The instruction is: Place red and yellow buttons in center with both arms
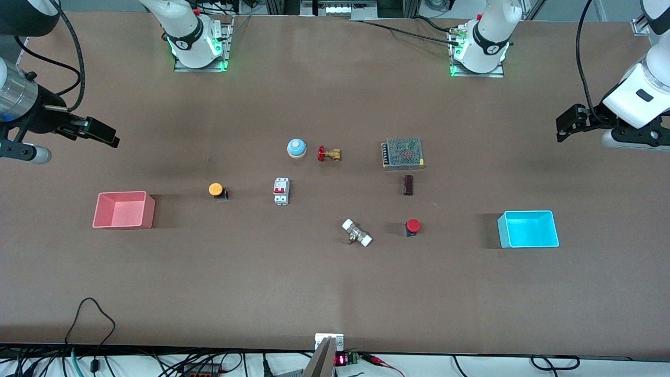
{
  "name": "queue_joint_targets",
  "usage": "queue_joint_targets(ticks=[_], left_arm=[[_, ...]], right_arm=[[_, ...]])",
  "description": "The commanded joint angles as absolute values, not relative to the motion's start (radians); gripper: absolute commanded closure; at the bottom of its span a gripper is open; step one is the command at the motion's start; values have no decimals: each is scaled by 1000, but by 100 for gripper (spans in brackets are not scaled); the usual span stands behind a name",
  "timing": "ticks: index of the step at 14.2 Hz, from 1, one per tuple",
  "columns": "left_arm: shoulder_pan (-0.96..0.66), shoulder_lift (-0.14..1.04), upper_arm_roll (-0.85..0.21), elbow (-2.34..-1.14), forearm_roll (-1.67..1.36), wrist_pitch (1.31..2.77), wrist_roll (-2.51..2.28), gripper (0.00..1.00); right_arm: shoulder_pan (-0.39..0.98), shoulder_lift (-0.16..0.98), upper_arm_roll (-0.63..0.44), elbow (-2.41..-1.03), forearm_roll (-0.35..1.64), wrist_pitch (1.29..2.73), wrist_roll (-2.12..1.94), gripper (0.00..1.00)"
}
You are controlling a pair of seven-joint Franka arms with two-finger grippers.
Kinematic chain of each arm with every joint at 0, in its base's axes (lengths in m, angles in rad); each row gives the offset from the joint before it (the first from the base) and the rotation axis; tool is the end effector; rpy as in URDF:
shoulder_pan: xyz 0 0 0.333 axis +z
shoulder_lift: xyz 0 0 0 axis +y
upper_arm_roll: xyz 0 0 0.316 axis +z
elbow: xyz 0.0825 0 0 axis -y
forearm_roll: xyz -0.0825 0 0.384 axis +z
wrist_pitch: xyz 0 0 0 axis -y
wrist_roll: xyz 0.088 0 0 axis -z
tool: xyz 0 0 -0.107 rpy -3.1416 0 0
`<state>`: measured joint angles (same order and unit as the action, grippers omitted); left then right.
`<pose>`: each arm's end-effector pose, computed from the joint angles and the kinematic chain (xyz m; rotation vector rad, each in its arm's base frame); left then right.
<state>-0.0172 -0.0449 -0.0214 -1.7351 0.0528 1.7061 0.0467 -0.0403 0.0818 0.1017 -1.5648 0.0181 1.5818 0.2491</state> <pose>0.5488 -0.0165 0.5831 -3.0848 0.1420 -0.0242 0.5769 0.0351 0.5822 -3.1098 0.2941 0.1058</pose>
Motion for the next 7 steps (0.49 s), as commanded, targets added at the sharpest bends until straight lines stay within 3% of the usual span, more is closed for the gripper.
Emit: queue_joint_targets(ticks=[1,7], left_arm=[[-14,-41,-26,-1718,37,1692,38,0],[-14,-38,-26,-1718,14,1692,37,0]], right_arm=[[-40,71,103,-1565,5,1575,232,0],[-41,71,104,-1565,5,1574,232,0]])
